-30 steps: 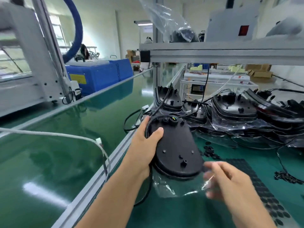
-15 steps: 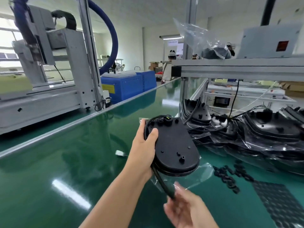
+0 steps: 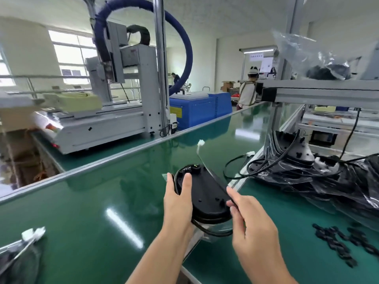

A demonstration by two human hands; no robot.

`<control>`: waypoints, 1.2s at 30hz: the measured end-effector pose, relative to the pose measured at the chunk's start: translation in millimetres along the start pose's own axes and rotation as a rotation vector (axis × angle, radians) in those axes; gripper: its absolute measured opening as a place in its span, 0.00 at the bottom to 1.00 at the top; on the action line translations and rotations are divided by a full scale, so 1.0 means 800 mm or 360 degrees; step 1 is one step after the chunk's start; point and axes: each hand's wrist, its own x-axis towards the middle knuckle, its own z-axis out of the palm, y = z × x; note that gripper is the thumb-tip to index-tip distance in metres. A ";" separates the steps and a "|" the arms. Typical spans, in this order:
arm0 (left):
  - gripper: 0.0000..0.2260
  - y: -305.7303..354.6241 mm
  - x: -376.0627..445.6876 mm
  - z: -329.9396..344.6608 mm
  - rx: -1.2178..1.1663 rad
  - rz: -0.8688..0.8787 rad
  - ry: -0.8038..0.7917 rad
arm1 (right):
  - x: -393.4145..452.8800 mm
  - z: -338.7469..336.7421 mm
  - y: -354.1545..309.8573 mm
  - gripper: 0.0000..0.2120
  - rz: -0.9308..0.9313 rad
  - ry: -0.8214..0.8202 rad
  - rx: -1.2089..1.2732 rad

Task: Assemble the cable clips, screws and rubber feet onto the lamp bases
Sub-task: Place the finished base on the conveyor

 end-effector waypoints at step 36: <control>0.42 0.078 -0.056 -0.305 0.0481 -0.0039 0.0944 | -0.043 0.021 0.044 0.11 0.0497 -0.0410 0.0494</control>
